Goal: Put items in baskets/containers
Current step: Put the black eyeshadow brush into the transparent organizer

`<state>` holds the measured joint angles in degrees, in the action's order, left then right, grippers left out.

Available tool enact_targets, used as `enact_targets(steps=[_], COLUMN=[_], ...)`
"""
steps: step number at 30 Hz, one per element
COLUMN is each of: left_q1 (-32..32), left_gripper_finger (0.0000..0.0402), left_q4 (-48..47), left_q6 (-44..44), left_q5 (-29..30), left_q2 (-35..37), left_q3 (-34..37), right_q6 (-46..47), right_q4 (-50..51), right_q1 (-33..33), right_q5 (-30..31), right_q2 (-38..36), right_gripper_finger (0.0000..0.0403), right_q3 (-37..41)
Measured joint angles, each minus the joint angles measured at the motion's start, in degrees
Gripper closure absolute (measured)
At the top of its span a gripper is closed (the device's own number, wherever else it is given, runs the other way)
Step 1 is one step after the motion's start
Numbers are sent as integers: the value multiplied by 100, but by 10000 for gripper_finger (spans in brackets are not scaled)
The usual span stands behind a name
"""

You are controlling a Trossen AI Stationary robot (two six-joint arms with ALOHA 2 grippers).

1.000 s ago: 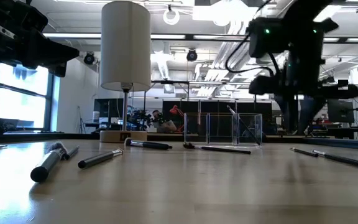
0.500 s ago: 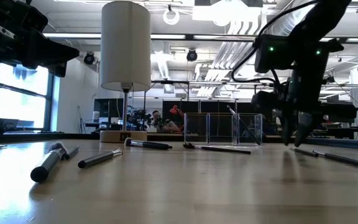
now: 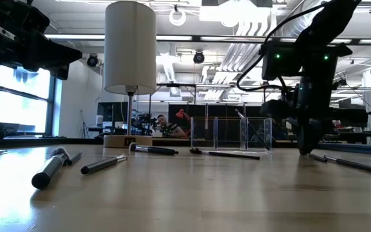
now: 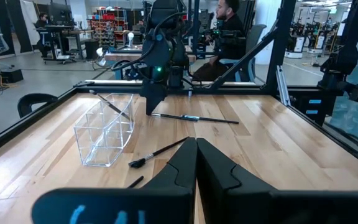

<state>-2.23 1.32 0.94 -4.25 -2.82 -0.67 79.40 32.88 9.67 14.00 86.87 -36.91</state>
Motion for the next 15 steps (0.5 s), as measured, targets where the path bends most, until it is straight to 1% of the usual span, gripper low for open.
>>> enact_targets(steps=[5,9,15], left_q1=[1,0,1], left_gripper_finger=[401,401,401], left_q4=[0,0,0], left_q6=[-1,-1,0], left_q5=[0,-1,0], left_q2=[-1,0,1], left_q3=[0,0,0], right_q6=[-246,-237,-239], right_q4=[-26,8,26], right_q1=[-128,-375,-819], right_q5=[82,291,1016], right_q2=[-56,-400,-1217], right_gripper_finger=[400,402,402], right_q3=[13,48,42])
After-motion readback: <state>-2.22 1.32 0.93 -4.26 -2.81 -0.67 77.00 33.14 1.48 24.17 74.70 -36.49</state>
